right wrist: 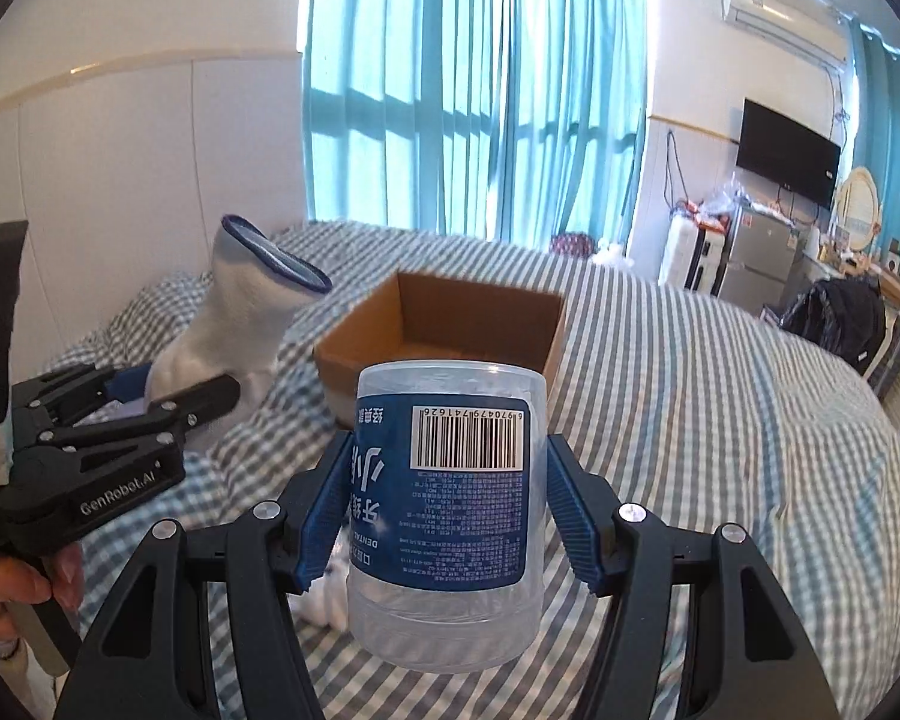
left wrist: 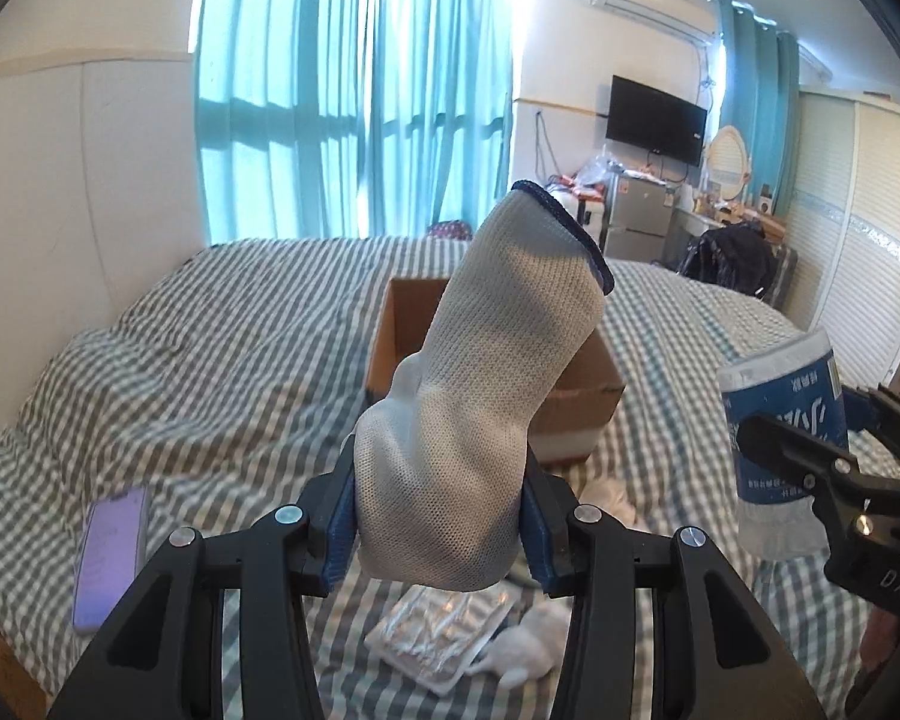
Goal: Organize objects
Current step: 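Carry the glove and floss tub into the cardboard box and release both, then move both tools back toward the remaining items beside the box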
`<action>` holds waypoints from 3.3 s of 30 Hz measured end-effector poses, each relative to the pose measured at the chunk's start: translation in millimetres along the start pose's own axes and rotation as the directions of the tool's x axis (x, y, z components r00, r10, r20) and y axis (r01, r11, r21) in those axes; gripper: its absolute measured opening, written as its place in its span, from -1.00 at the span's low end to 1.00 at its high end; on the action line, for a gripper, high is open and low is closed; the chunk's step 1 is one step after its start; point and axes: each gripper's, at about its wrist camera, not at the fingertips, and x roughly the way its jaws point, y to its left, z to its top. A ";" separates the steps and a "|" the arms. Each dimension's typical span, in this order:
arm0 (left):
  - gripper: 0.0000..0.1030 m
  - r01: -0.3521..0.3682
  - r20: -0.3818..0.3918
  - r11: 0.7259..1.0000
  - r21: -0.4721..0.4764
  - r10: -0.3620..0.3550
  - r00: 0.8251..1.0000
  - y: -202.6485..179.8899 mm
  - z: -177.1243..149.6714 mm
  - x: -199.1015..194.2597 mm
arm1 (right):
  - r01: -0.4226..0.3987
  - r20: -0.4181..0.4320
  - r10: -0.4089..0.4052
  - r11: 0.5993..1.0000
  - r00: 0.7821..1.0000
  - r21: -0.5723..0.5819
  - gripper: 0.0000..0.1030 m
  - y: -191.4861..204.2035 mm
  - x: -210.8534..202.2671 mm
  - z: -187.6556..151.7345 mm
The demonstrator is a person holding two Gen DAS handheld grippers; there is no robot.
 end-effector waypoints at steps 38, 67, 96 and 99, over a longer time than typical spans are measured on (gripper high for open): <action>-0.09 -0.001 -0.179 0.999 0.052 0.011 0.984 14.4 60.9 240.6 | -0.076 -0.158 0.090 0.993 0.983 0.091 0.20 -77.6 292.6 80.9; 0.89 -0.101 -0.028 0.995 -0.006 0.101 0.995 12.2 92.1 100.0 | -0.053 0.051 0.050 0.997 0.997 0.053 0.71 -77.8 106.3 112.4; 1.00 -0.228 -0.217 0.974 -0.017 0.219 0.951 21.5 -75.3 70.5 | -0.098 -0.122 0.092 0.994 0.988 -0.043 0.97 -57.2 102.8 -47.3; 1.00 -0.196 -0.266 0.981 0.017 0.193 0.944 15.5 -96.1 81.7 | -0.098 -0.160 0.093 0.995 0.983 -0.025 0.97 -56.4 116.4 -60.8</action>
